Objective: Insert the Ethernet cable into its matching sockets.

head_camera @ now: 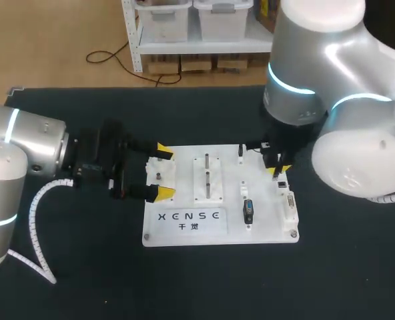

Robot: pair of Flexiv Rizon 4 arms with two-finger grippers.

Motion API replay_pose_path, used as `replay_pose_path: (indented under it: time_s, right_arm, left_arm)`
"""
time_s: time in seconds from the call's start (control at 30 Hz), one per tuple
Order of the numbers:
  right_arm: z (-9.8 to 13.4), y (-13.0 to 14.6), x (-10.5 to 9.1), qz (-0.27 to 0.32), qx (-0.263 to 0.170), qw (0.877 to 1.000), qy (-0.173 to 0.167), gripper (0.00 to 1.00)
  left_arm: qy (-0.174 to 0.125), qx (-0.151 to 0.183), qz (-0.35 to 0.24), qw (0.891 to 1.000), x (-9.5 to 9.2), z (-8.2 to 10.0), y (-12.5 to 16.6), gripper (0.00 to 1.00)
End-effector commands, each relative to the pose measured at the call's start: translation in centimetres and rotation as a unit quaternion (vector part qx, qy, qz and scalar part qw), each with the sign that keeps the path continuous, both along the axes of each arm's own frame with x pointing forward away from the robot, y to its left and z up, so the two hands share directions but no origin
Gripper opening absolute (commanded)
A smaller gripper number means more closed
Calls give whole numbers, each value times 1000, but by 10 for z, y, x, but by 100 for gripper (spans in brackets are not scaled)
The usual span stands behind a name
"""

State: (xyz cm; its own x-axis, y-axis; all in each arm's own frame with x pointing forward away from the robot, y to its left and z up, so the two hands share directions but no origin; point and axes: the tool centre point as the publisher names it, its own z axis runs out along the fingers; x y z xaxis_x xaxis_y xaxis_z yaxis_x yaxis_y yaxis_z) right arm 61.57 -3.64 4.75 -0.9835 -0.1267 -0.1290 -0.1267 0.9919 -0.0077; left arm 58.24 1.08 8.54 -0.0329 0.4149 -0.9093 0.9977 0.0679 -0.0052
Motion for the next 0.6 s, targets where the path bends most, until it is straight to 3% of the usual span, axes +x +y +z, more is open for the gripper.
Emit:
replay_pose_path:
  time_s: [0.03, 0.6]
  right_arm:
    - [-5, -4, -2, -2, 0, 1000, -4, 0]
    - [-15, -14, 0, -3, -12, 1000, -2, 0]
  left_arm:
    - [-2, -3, 1, 1000, -1, -2, 1, 100]
    - [-2, -3, 1, 1000, -1, -2, 1, 100]
